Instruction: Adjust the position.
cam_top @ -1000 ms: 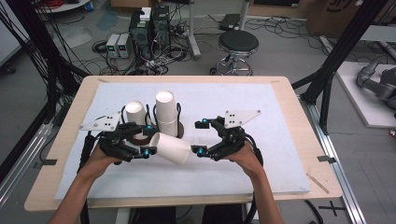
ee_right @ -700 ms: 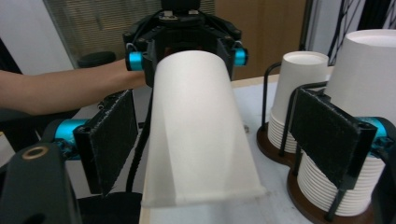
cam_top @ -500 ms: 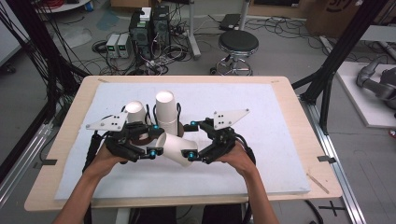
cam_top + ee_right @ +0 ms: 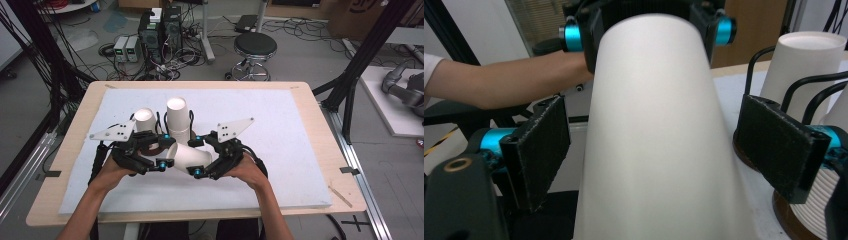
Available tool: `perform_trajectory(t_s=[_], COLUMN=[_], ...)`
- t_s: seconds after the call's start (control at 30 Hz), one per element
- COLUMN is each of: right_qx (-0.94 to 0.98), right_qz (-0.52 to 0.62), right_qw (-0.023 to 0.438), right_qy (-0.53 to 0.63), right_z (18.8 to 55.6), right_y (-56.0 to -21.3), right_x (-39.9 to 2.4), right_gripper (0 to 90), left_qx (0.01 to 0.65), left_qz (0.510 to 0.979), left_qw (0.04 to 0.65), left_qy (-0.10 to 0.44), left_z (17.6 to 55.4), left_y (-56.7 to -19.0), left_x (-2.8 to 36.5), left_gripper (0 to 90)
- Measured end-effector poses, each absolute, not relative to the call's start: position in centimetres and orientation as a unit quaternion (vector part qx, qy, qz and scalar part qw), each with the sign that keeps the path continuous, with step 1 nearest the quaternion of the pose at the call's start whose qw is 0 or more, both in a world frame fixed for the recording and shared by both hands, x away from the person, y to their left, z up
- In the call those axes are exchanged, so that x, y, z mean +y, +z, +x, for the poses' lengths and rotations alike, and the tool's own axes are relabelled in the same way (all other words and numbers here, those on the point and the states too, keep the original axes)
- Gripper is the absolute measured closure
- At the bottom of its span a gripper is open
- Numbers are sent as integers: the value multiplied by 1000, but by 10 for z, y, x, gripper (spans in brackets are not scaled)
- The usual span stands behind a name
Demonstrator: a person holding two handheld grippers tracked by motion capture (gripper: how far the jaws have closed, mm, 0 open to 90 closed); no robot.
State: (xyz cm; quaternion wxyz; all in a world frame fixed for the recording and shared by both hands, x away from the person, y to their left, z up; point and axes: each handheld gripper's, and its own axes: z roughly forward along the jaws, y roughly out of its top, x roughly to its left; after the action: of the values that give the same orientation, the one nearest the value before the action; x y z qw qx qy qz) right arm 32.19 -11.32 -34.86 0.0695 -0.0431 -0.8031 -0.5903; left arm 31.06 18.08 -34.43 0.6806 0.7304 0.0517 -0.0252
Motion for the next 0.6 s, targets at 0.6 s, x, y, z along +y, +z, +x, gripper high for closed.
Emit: perform_trajectory(t_s=[0.6], right_qx=[-814], right_qz=[-49], right_qw=[81], right_qy=[-572], right_z=[322], right_y=[-361], right_x=[-105], right_gripper=[157], left_qx=[53], left_qz=[723], left_qw=[689], left_qy=[-22], left_z=[310], left_y=[-341], left_x=[187], left_gripper=[366])
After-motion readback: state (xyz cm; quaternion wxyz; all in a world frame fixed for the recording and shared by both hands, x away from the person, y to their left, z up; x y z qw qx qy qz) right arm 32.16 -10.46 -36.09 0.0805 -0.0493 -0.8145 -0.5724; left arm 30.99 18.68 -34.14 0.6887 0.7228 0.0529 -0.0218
